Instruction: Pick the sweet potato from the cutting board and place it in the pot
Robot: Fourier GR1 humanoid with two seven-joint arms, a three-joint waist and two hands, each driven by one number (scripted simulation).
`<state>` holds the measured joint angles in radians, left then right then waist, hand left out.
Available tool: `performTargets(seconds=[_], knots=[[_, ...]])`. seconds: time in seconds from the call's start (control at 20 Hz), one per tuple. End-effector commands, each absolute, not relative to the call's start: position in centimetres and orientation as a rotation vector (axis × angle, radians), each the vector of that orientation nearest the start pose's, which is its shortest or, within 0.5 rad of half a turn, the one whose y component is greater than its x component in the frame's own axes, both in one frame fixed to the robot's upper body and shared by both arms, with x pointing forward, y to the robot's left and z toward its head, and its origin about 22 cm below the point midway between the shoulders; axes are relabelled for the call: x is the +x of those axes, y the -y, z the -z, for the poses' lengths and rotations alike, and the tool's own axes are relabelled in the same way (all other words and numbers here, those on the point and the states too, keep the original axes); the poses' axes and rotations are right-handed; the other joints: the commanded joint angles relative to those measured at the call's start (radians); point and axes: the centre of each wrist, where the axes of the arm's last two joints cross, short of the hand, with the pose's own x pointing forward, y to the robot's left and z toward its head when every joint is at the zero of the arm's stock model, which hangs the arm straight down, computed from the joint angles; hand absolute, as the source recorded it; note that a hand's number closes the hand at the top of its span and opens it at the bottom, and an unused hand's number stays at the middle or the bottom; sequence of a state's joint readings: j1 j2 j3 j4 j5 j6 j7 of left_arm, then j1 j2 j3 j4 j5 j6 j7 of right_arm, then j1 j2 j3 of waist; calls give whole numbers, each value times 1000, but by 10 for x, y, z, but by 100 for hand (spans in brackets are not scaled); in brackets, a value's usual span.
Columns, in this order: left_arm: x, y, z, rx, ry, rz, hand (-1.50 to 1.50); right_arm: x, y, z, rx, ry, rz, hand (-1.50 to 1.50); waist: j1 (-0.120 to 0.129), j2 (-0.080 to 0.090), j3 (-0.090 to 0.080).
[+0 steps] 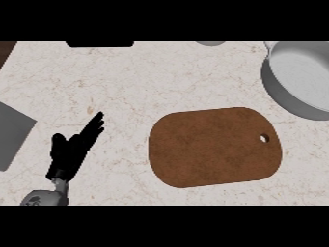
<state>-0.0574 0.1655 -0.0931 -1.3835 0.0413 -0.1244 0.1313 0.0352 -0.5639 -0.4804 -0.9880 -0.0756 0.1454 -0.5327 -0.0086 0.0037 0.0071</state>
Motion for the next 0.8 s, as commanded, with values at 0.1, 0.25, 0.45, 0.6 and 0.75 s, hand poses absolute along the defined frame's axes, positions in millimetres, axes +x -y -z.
performTargets(seconds=[0.1, 0.25, 0.45, 0.6, 0.75], knots=[[264, -252, 30, -59, 1288, 276, 0, 152, 572, -19, -754, 1624, -80, 150, 25, 6, -3], [277, -242, 11, -56, 1279, 270, 0, 162, 575, -15, -823, 1632, -113, 150, 25, 2, -3], [261, -235, 26, -60, 1282, 276, 0, 183, 579, -53, -913, 1628, -214, 150, 13, -3, -7], [267, -254, 5, -69, 1282, 285, 0, 199, 575, -51, -937, 1622, -237, 150, 17, -3, -6], [256, -244, 19, -69, 1265, 299, 0, 242, 562, -82, -983, 1580, -268, 150, 25, -2, -7]])
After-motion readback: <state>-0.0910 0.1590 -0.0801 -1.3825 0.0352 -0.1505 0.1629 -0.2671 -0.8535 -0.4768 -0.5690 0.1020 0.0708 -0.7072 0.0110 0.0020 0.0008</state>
